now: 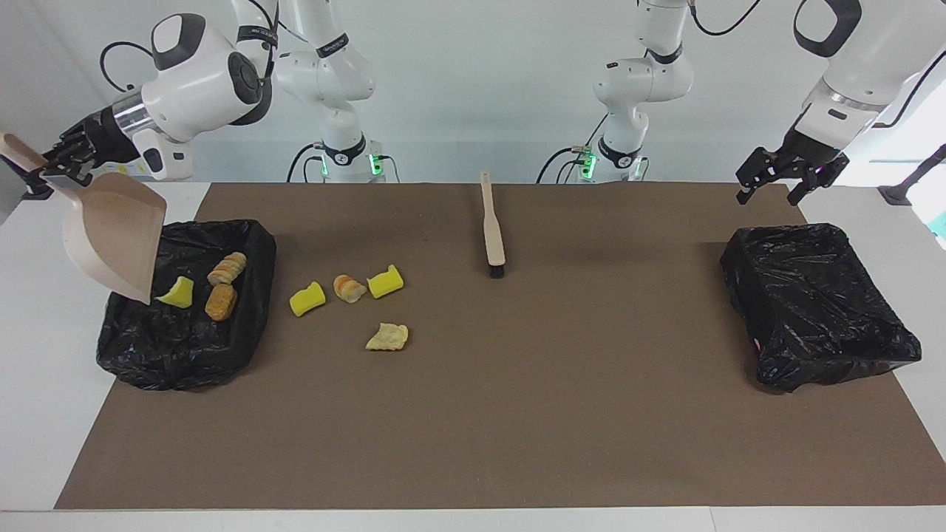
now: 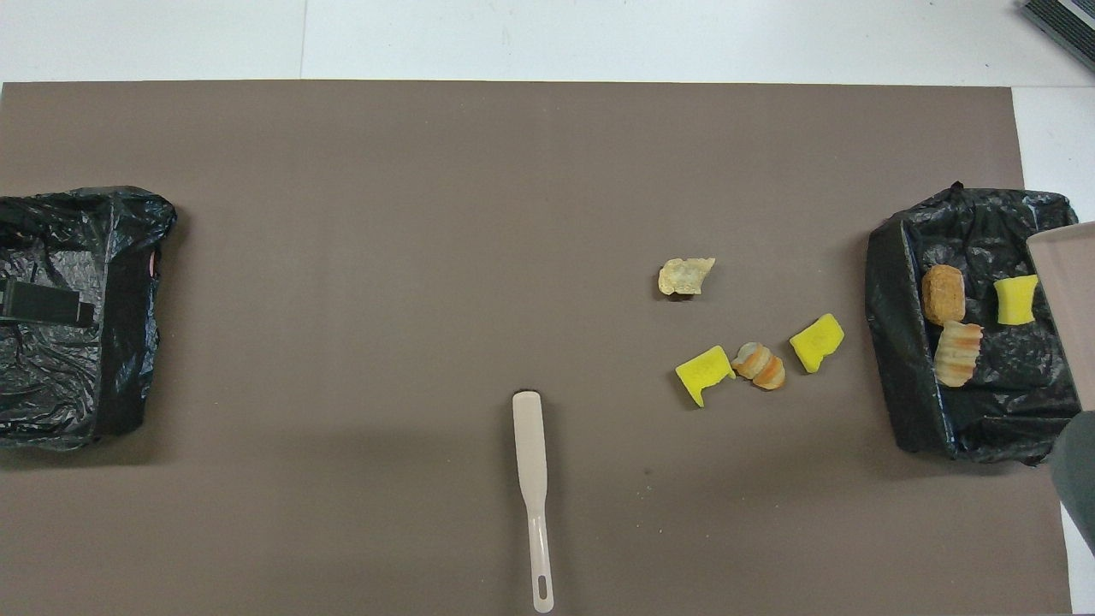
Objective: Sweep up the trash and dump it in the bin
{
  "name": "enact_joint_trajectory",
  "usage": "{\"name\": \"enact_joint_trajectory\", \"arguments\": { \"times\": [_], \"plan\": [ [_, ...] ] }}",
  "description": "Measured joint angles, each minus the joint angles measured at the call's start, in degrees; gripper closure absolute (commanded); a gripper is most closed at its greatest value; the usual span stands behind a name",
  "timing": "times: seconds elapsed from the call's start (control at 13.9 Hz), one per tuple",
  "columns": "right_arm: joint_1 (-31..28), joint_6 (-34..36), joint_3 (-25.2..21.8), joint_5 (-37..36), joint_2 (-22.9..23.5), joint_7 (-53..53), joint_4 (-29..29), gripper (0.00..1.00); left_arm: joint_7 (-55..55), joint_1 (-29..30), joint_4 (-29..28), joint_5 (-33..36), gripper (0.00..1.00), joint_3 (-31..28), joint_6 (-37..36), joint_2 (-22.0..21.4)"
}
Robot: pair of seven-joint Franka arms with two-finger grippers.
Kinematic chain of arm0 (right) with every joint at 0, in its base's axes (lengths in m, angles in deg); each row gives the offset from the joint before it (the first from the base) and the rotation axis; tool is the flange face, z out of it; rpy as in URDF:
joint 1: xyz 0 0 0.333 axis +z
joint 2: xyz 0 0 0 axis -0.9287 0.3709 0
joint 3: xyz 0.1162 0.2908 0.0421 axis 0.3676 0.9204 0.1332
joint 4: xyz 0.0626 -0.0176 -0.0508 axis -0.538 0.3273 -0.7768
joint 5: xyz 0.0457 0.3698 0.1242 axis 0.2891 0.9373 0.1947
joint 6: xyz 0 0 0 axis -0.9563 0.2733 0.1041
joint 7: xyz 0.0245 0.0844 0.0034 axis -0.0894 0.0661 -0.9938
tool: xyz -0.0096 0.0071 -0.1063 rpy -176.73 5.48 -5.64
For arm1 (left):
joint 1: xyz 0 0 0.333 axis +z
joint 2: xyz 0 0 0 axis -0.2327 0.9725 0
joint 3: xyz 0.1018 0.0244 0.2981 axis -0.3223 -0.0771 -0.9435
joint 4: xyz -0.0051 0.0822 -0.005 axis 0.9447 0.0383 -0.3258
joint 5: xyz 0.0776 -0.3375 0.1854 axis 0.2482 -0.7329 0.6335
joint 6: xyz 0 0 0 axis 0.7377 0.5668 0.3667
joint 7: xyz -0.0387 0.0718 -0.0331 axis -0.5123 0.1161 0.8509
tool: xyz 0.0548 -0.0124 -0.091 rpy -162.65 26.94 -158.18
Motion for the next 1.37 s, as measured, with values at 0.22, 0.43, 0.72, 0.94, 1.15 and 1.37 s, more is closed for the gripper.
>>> {"name": "enact_joint_trajectory", "arguments": {
  "times": [0.22, 0.43, 0.72, 0.94, 1.15, 1.37],
  "plan": [
    [-1.17, -0.17, -0.28, 9.03, 0.09, -0.02, 0.03, 1.0, 0.03, -0.03, 1.47, 0.01, 0.0, 1.01, -0.07, 0.01],
    [-1.41, -0.41, -0.26, 18.04, 0.23, 2.19, 0.04, 1.0, 0.03, -0.02, 1.32, 0.01, 0.0, 1.17, -0.15, 0.04],
    [-0.48, 0.1, 0.65, 27.28, 0.42, 10.07, 0.05, 1.0, 0.27, 0.15, -1.52, 0.01, 0.0, 0.89, -1.11, -0.2],
    [2.26, 4.78, 1.26, 34.06, 1.5, 20.13, 0.15, 1.0, 0.29, 0.23, -3.89, 0.01, 0.0, 0.61, -1.12, -1.09],
    [6.68, 8.28, 1.66, 43.16, 4.36, 33.72, 0.22, 1.0, 0.29, 0.16, -4.6, 0.01, 0.0, 0.74, -0.79, -1.79],
    [12.11, 9.39, 1.84, 50.54, 7.93, 48.13, -0.83, 1.0, 0.29, 0.09, -4.68, 0.01, 0.0, 0.88, -0.67, -1.83]
  ]
}}
